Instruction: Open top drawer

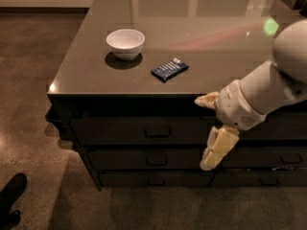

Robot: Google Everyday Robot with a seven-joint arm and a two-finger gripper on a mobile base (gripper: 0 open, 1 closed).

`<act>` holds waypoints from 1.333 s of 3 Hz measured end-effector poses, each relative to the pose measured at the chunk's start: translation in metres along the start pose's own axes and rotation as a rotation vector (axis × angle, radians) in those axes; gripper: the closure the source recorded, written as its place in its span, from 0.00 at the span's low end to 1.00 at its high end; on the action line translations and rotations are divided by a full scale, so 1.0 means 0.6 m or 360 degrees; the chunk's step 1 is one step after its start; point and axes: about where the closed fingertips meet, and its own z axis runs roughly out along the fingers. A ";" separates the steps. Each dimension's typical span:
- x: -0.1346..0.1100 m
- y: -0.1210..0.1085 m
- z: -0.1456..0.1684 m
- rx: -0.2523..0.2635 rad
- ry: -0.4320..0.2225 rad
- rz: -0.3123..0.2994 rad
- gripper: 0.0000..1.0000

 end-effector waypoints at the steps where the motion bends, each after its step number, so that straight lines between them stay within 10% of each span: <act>1: -0.006 0.003 0.010 -0.0022 -0.0026 -0.0035 0.00; 4: -0.015 -0.014 0.101 -0.0107 -0.0158 -0.0117 0.00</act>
Offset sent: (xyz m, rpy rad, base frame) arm -0.0007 0.0071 -0.0042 0.0181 -0.0016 0.0305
